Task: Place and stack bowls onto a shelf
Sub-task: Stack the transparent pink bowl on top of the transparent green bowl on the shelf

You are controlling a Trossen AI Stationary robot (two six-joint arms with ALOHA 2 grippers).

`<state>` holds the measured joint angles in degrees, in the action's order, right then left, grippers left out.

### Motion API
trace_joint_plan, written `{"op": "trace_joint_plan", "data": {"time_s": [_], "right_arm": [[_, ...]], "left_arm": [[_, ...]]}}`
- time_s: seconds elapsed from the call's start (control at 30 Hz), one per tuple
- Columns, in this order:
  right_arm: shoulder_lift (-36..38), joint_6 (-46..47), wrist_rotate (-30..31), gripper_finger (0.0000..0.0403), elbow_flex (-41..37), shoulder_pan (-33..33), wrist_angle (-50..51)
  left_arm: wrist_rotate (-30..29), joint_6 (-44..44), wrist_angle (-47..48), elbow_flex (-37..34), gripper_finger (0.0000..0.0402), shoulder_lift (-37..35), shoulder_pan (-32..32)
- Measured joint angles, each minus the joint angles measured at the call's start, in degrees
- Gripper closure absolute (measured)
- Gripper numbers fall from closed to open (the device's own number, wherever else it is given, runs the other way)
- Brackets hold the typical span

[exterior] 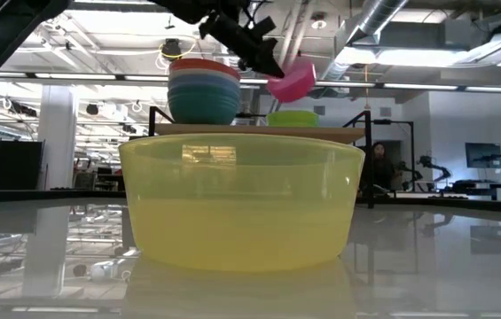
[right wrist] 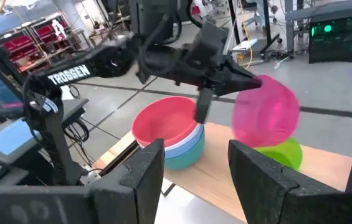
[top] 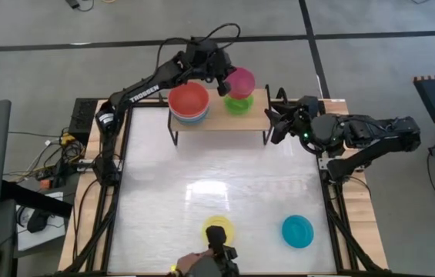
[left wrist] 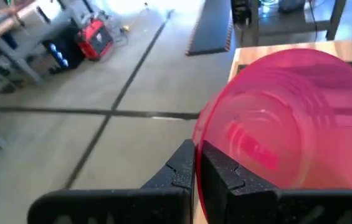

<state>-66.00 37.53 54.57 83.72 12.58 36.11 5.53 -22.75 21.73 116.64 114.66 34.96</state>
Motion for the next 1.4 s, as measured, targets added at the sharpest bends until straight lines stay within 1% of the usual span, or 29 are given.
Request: {"op": "trace_joint_plan", "data": {"time_s": [0.17,0.37,0.47,0.63,0.9,1.03,1.3,1.4], "right_arm": [[-0.64,1.70,0.08,0.0200,0.00,0.11,0.08],[-1.86,3.93,-0.14,0.0200,-0.01,0.39,1.03],[-2.69,5.47,-0.50,0.0200,-0.11,0.39,2.90],[-3.67,6.22,-0.60,0.0200,-0.10,0.28,2.49],[-3.76,6.40,-0.60,0.0200,-0.09,-0.04,2.51],[-3.76,6.41,-0.50,0.0200,-0.09,-0.09,2.52],[-3.76,6.34,-0.50,0.0200,-0.09,-1.40,2.70],[-3.76,6.22,-0.48,0.0200,-0.09,-1.53,2.91]], "left_arm": [[-0.02,-6.46,-1.47,-0.08,0.0401,2.35,-0.93],[0.26,-10.55,0.52,-0.07,0.0401,2.81,-1.18],[0.36,-11.12,0.83,-0.07,0.0401,2.94,-1.18],[1.66,-11.28,2.08,-0.07,0.0401,2.94,-1.21],[1.06,-11.06,4.46,-0.07,0.0399,2.94,-1.21],[0.63,-9.55,5.30,-0.07,0.0375,2.92,-1.21],[0.42,-4.83,5.42,-0.07,0.0293,2.92,-1.21],[-2.27,-3.65,5.21,-0.07,0.0269,2.90,-1.12]]}}
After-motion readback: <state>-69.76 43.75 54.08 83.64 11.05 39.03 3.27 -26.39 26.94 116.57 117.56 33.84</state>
